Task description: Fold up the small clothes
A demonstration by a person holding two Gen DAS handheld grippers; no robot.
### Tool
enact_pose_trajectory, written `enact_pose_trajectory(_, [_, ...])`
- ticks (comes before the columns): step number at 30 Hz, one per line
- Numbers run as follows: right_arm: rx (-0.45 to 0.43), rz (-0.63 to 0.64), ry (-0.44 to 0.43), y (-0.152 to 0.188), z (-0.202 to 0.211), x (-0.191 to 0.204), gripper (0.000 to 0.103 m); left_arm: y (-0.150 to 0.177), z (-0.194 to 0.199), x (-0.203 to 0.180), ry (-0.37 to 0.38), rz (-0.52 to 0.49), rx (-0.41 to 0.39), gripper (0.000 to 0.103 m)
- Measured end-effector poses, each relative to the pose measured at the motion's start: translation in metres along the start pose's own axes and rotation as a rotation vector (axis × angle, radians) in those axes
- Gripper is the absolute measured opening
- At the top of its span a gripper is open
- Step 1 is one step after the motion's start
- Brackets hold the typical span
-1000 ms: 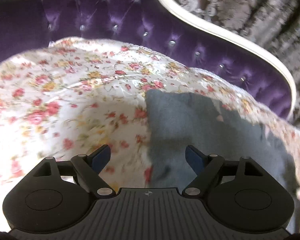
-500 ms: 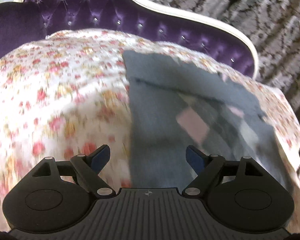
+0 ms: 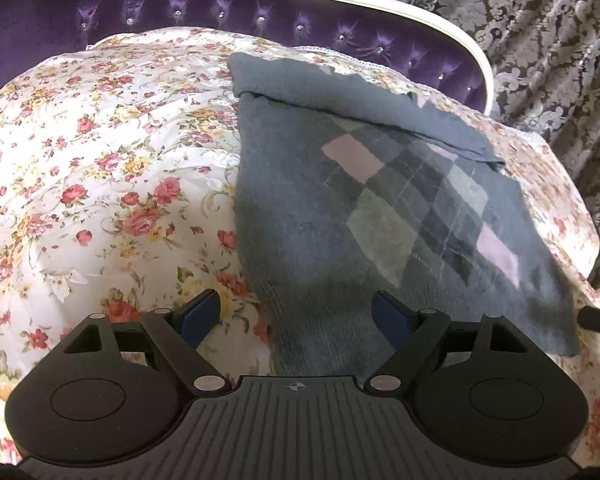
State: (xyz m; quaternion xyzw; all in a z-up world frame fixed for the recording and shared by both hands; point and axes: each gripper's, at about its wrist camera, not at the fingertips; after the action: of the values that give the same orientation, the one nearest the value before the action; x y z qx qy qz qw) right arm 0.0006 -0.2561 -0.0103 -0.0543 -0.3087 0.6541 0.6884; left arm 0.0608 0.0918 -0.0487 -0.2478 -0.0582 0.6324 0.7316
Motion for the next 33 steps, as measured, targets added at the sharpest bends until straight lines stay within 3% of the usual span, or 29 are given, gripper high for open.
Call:
enact_pose_trajectory(11, [0.013, -0.01, -0.056, 0.013, -0.012, 0.006, 0.098, 0.01, -0.002, -0.013, -0.042, -0.043, 0.008, 0.081])
enact_pose_trajectory(23, [0.001, -0.013, -0.092, 0.011, -0.018, 0.004, 0.103, 0.003, -0.013, -0.018, 0.066, -0.052, 0.025, 0.08])
enact_pose_trajectory(24, [0.001, -0.016, -0.097, 0.01, -0.018, 0.004, 0.103, 0.002, -0.013, -0.018, 0.068, -0.05, 0.022, 0.078])
enact_pose_trajectory(28, [0.001, -0.024, -0.115, 0.008, -0.019, 0.002, 0.103, 0.001, -0.013, -0.014, 0.049, -0.027, 0.012, 0.042])
enact_pose_trajectory(30, [0.0, -0.03, -0.119, 0.008, -0.019, 0.001, 0.102, 0.002, -0.012, -0.011, 0.058, -0.015, 0.014, 0.035])
enact_pose_trajectory(31, [-0.001, -0.032, -0.119, 0.008, -0.019, 0.0, 0.098, 0.001, -0.013, -0.011, 0.059, -0.016, 0.021, 0.026])
enact_pose_trajectory(33, [-0.001, -0.03, -0.101, 0.007, -0.017, 0.001, 0.076, 0.001, -0.012, -0.01, 0.049, -0.021, 0.021, 0.021])
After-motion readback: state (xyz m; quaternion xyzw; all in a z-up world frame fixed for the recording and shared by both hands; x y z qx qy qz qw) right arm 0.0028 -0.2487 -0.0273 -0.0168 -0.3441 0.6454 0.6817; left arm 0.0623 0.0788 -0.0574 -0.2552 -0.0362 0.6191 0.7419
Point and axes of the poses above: each gripper's, at about its wrist camera, not at the fingertips, and z roughly against the way its jaws point, x to its left, y to its underside, and after that the axes turned 15 degrees about x, right-handed
